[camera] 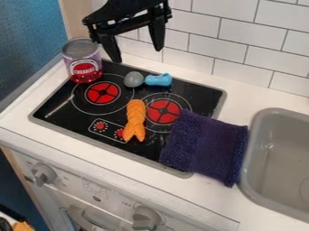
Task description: Took the blue spoon from the stove and put it in the left burner
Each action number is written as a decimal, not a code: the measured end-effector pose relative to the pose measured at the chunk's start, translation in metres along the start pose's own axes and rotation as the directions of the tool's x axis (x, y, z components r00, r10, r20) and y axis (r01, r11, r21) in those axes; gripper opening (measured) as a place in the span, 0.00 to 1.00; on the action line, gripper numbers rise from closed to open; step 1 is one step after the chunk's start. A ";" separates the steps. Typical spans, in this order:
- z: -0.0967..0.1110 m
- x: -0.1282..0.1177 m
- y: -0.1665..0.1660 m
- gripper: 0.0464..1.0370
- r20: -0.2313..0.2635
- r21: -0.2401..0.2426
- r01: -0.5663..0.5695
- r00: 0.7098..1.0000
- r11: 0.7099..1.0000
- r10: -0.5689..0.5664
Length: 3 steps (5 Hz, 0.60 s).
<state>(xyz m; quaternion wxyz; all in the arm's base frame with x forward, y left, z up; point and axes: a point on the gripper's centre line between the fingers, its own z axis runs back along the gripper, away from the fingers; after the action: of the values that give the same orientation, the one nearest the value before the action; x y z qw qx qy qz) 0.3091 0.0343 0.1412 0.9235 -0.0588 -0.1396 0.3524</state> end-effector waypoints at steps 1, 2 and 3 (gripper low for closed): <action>-0.008 -0.002 0.002 0.96 -0.021 0.019 -0.012 1.000 1.000 0.013; -0.020 0.002 0.006 0.96 -0.005 0.091 -0.160 0.987 0.983 0.161; -0.029 0.009 0.006 0.96 0.064 0.153 -0.347 0.938 0.925 0.341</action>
<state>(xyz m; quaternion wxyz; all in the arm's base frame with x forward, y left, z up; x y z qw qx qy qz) 0.3206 0.0440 0.1138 0.8464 -0.0010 -0.1147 0.5200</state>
